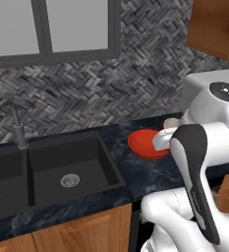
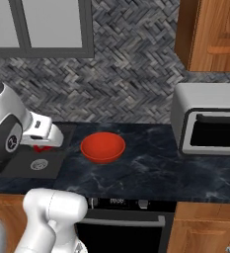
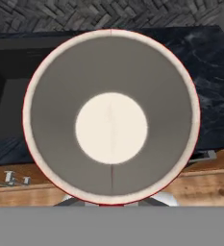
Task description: Clear the mugs and bowl far away from the sink.
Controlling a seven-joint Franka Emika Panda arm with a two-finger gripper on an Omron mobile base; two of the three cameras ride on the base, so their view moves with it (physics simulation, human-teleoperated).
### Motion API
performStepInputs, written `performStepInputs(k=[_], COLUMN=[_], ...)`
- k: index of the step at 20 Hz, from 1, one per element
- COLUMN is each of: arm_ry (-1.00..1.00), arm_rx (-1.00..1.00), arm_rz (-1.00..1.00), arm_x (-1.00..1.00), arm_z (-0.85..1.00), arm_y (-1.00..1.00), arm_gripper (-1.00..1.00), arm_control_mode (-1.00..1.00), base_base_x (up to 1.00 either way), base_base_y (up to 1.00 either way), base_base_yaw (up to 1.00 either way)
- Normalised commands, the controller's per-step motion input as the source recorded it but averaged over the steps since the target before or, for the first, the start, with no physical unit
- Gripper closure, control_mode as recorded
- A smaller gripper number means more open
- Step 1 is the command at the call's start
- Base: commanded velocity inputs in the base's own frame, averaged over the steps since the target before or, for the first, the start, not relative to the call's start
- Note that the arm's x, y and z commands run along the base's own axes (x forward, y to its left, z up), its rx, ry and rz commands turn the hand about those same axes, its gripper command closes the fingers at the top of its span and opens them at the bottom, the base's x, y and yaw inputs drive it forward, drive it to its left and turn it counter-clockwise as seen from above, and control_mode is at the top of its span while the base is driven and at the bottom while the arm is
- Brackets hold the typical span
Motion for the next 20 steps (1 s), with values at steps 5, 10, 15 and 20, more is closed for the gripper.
performStepInputs(k=[5, 10, 15, 20], arm_ry=[0.0, 0.0, 0.0, 0.0], arm_rx=[0.01, 0.0, 0.0, 0.0], arm_rz=[-0.02, 0.0, 0.0, 0.0], arm_x=[-0.3, 0.0, 0.0, 0.0], arm_z=[0.26, 0.0, 0.0, 0.0], arm_y=[0.0, 0.0, 0.0, 0.0], arm_gripper=[1.0, 1.0, 1.0, 1.0], arm_control_mode=[1.0, 1.0, 1.0, 1.0], base_base_x=[-0.26, -0.61, -0.38, 0.0], base_base_y=[0.11, 1.0, 0.87, 0.11], base_base_yaw=[0.0, 0.09, 0.74, 1.0])
